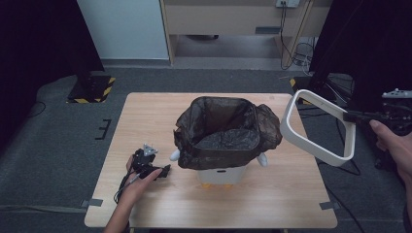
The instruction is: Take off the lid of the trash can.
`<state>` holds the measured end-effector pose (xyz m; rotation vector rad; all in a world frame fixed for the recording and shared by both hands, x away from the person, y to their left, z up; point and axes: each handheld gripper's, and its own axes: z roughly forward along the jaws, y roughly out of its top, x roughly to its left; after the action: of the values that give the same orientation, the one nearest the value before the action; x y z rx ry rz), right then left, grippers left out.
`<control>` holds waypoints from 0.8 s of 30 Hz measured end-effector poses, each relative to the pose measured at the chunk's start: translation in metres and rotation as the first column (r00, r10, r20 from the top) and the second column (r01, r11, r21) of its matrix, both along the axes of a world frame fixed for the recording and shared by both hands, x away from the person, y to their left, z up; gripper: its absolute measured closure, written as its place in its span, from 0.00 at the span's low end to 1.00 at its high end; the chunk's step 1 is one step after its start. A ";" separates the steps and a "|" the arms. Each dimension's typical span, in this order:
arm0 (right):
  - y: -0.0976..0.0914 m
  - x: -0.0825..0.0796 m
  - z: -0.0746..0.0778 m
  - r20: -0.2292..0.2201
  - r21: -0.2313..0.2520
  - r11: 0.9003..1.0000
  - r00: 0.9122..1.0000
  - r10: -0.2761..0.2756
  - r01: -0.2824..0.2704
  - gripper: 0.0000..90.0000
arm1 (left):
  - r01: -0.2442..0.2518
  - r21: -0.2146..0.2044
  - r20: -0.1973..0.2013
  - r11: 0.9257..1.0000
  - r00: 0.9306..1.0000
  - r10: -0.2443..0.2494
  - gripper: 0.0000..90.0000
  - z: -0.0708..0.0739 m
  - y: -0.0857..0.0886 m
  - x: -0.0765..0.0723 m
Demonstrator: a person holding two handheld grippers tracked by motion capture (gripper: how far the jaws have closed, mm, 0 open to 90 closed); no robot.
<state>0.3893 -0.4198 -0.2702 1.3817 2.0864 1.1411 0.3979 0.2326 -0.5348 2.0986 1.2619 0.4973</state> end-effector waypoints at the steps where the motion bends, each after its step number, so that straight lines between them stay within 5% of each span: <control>1: -0.002 0.000 -0.001 -0.003 -0.004 1.000 1.000 -0.004 0.004 0.89 | -0.001 0.000 0.000 1.000 1.000 0.001 0.00 0.000 0.000 0.000; 24: -0.017 0.007 -0.039 -0.032 -0.074 0.993 0.995 -0.092 0.089 0.89 | -0.003 0.002 0.003 1.000 1.000 0.003 0.00 0.000 0.000 0.000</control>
<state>0.3962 -0.4372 -0.3092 1.4563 2.0463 1.0019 0.3976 0.2325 -0.5350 2.0970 1.2636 0.5034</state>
